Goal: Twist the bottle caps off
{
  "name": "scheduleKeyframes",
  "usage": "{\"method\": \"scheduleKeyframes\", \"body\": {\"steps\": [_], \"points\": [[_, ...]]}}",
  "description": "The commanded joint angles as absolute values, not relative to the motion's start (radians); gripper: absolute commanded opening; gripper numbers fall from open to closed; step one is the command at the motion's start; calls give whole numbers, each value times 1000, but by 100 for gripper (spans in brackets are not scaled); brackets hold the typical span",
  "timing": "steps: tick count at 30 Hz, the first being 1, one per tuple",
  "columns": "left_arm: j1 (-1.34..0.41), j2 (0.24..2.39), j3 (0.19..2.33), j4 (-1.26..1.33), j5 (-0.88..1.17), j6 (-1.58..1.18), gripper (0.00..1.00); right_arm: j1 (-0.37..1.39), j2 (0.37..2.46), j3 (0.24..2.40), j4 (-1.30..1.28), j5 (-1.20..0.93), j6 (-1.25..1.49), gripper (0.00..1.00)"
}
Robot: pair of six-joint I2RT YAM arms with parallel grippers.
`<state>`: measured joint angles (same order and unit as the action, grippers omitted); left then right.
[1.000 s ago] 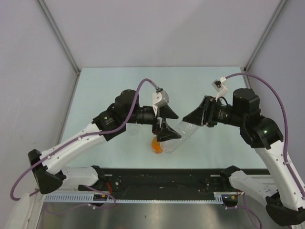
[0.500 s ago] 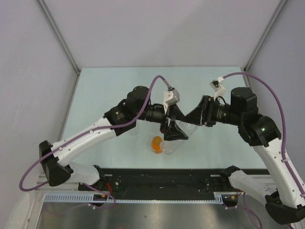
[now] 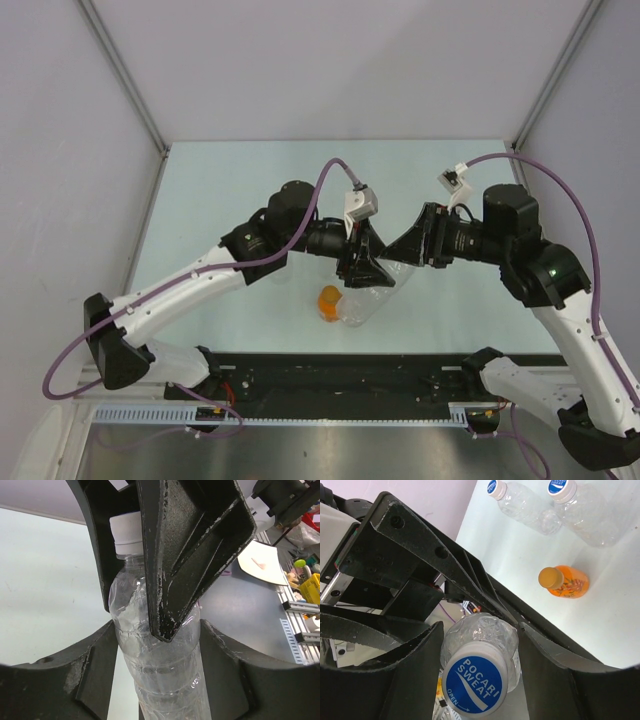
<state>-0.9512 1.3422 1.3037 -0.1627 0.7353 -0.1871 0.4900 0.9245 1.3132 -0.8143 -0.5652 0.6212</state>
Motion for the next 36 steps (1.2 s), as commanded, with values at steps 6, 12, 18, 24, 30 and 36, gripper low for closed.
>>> {"method": "scheduleKeyframes", "body": {"steps": [6, 12, 18, 24, 30, 36], "points": [[-977, 1304, 1250, -84, 805, -202, 42, 512, 902, 1351, -732, -531, 643, 88], [-977, 1264, 1214, -68, 784, -207, 37, 511, 876, 1353, -698, -483, 660, 100], [-976, 1197, 1155, -43, 697, -207, 32, 512, 796, 1355, -698, -299, 629, 100], [-976, 1135, 1115, -63, 546, -147, 33, 514, 726, 1341, -698, -149, 600, 100], [-985, 1092, 1085, -106, 403, -66, 38, 514, 703, 1321, -675, -109, 597, 99], [-985, 1089, 1086, -97, 439, -80, 39, 534, 758, 1299, -629, -232, 600, 100]]}}
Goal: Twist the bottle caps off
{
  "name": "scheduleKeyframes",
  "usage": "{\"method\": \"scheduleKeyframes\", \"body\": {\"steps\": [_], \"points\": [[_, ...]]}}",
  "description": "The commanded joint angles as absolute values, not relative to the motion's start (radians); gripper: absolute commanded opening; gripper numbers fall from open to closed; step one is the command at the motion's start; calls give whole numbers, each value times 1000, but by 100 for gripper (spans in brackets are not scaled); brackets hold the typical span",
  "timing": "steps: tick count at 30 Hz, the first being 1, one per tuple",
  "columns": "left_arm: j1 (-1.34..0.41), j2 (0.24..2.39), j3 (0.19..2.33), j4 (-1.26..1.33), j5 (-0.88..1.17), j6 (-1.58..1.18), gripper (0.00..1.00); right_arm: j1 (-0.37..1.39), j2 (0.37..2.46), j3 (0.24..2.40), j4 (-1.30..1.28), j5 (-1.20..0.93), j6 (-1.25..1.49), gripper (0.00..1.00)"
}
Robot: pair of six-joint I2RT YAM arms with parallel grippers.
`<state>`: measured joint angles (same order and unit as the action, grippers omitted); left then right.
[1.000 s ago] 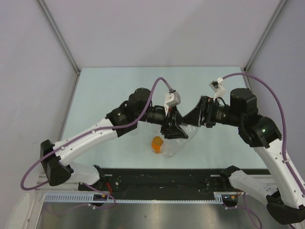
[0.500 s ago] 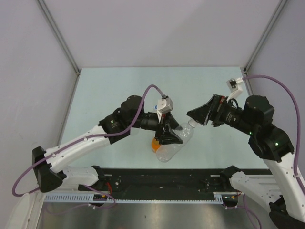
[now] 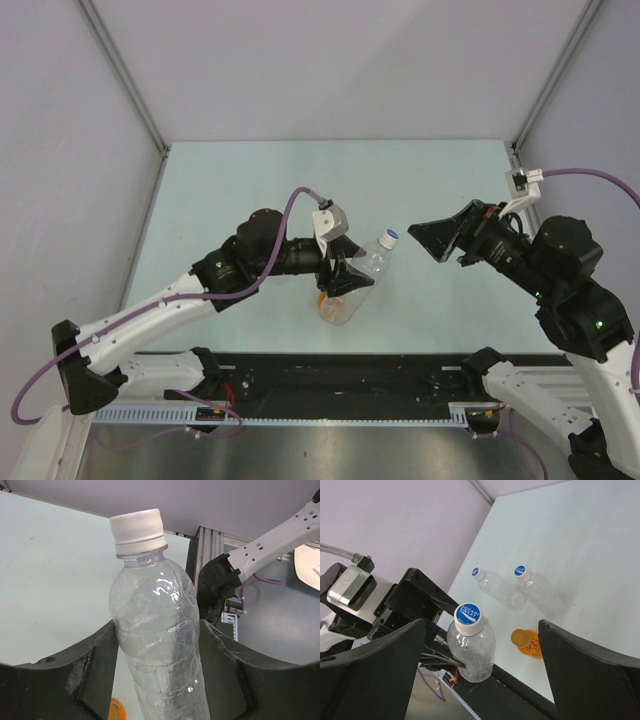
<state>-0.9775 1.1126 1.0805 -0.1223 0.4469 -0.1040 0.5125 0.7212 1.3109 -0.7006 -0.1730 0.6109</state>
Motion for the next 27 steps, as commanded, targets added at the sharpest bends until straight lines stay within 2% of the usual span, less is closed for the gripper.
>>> {"method": "scheduleKeyframes", "body": {"steps": [1, 13, 14, 15, 16, 18, 19, 24, 27], "points": [[-985, 1091, 1088, -98, 443, -83, 39, 551, 762, 1298, -624, -232, 594, 100], [-986, 1117, 1137, -103, 486, -86, 39, 770, 888, 1298, -618, -57, 566, 100], [-986, 1118, 1140, -104, 491, -86, 39, 776, 893, 1298, -627, -48, 569, 97], [-986, 1118, 1141, -101, 494, -86, 39, 778, 897, 1298, -624, -37, 568, 93], [-986, 1118, 1141, -101, 498, -87, 39, 782, 900, 1298, -623, -31, 566, 84], [-986, 1121, 1140, -101, 500, -89, 39, 790, 899, 1296, -609, -12, 566, 75], [-986, 1120, 1140, -101, 500, -89, 39, 792, 896, 1296, -604, -8, 565, 66], [-988, 1118, 1129, -98, 509, -92, 39, 793, 891, 1293, -604, 0, 565, 48], [-988, 1117, 1121, -97, 511, -92, 41, 793, 885, 1290, -603, 0, 566, 31]]}}
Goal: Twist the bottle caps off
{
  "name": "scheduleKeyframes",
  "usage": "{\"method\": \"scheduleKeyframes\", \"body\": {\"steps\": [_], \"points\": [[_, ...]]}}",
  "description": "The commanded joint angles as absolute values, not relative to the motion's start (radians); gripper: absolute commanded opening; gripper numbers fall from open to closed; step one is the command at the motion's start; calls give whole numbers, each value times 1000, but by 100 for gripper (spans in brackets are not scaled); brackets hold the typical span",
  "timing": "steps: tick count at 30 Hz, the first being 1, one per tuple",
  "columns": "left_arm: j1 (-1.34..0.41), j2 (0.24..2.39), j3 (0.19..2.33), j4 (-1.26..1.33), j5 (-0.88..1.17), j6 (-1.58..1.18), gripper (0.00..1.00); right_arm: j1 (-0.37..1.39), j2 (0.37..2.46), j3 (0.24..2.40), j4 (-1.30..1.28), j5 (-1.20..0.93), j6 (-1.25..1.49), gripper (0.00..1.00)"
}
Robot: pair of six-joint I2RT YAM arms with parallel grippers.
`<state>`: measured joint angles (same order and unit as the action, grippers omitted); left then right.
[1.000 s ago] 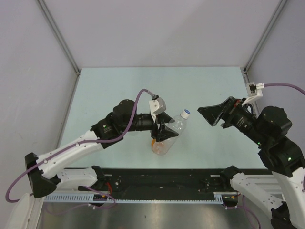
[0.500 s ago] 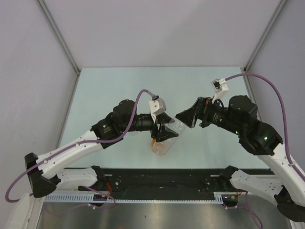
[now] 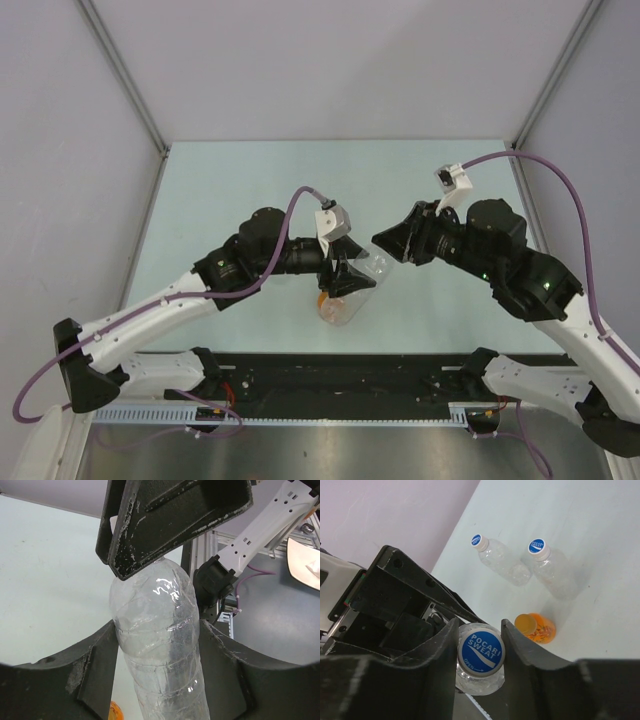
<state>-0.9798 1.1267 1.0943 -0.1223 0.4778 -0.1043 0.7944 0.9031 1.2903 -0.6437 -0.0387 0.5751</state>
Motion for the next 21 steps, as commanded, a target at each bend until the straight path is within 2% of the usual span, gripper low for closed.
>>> {"method": "scheduleKeyframes", "body": {"steps": [1, 3, 4, 6, 7, 9, 12, 21], "points": [[-988, 1117, 1120, -95, 511, -95, 41, 793, 882, 1289, -604, 0, 566, 19], [-988, 1117, 1115, -92, 511, -97, 44, 795, 882, 1289, -606, 0, 568, 9], [-988, 1118, 1112, -86, 511, -97, 45, 793, 882, 1289, -606, 0, 568, 0], [-988, 1118, 1111, -80, 509, -101, 49, 793, 881, 1289, -606, 0, 568, 0], [-988, 1121, 1111, -78, 509, -104, 57, 795, 881, 1289, -606, 0, 569, 0], [-988, 1123, 1112, -75, 512, -107, 66, 795, 876, 1289, -604, 0, 571, 0], [-988, 1129, 1111, -71, 523, -120, 76, 793, 873, 1289, -598, 0, 571, 0], [-988, 1150, 1106, -41, 563, -164, 87, 795, 868, 1289, -592, -2, 578, 0]]}}
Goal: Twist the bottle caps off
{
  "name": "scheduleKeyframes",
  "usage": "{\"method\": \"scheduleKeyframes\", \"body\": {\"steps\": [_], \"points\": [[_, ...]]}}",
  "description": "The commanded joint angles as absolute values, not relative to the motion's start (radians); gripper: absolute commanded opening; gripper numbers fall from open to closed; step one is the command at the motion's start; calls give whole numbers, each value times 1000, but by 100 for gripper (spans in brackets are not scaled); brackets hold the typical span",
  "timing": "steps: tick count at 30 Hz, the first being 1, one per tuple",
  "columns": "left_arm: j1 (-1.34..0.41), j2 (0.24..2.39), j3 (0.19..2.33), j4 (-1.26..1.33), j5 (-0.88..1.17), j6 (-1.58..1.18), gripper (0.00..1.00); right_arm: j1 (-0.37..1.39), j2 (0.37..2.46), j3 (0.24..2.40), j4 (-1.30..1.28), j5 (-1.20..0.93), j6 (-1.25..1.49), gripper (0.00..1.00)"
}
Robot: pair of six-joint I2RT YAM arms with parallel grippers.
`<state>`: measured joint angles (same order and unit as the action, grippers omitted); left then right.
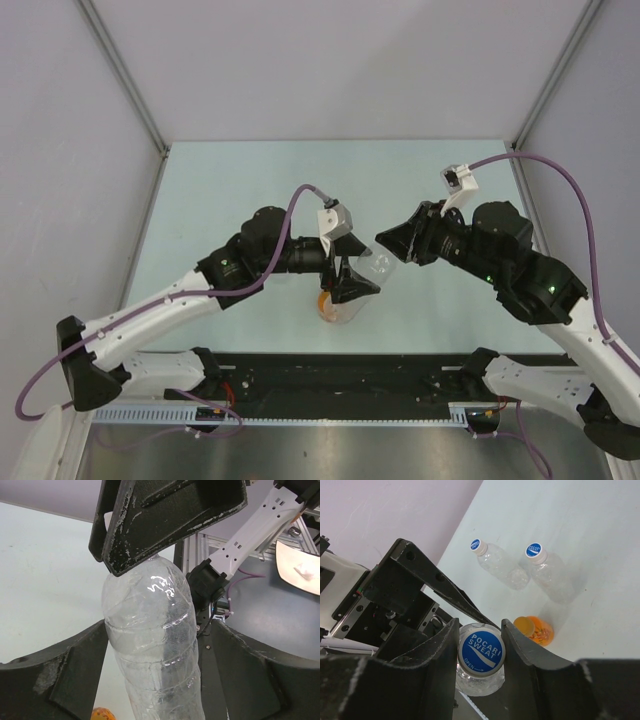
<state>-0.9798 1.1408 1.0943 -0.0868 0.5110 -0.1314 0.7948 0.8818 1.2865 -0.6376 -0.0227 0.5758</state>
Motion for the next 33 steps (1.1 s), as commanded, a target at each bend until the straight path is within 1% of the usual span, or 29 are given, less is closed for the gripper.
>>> {"method": "scheduleKeyframes", "body": {"steps": [1, 2, 3, 8, 13, 16, 17, 19, 20, 22, 23, 28, 29, 31, 32, 33], "points": [[-988, 1152, 1104, -38, 566, -166, 88, 795, 871, 1289, -589, -3, 578, 0], [-988, 1161, 1104, -35, 575, -170, 89, 796, 871, 1289, -584, -8, 580, 0], [-988, 1166, 1106, -34, 577, -175, 96, 796, 871, 1289, -584, -11, 578, 0], [-988, 1192, 1115, -41, 569, -175, 98, 796, 871, 1289, -557, -52, 587, 0], [-988, 1206, 1126, -38, 561, -169, 97, 802, 871, 1289, -549, -74, 594, 0], [-988, 1215, 1134, -32, 577, -167, 91, 808, 870, 1289, -551, -81, 594, 0], [-988, 1218, 1135, -29, 583, -167, 84, 810, 870, 1289, -554, -77, 594, 0], [-988, 1224, 1138, -31, 595, -166, 79, 810, 864, 1289, -557, -74, 591, 0], [-988, 1223, 1138, -26, 597, -166, 71, 810, 864, 1289, -560, -69, 589, 0], [-988, 1223, 1135, -26, 600, -166, 64, 811, 861, 1289, -568, -64, 584, 0], [-988, 1218, 1135, -26, 598, -164, 58, 810, 859, 1289, -572, -63, 583, 0], [-988, 1210, 1132, -26, 591, -163, 57, 810, 850, 1289, -580, -61, 575, 0], [-988, 1206, 1132, -28, 588, -161, 55, 810, 850, 1289, -581, -55, 575, 7], [-988, 1201, 1129, -31, 580, -160, 54, 810, 839, 1289, -586, -35, 574, 30], [-988, 1198, 1127, -34, 572, -156, 54, 811, 835, 1289, -586, -28, 574, 51], [-988, 1192, 1121, -35, 568, -153, 54, 811, 830, 1289, -586, -19, 574, 58]]}}
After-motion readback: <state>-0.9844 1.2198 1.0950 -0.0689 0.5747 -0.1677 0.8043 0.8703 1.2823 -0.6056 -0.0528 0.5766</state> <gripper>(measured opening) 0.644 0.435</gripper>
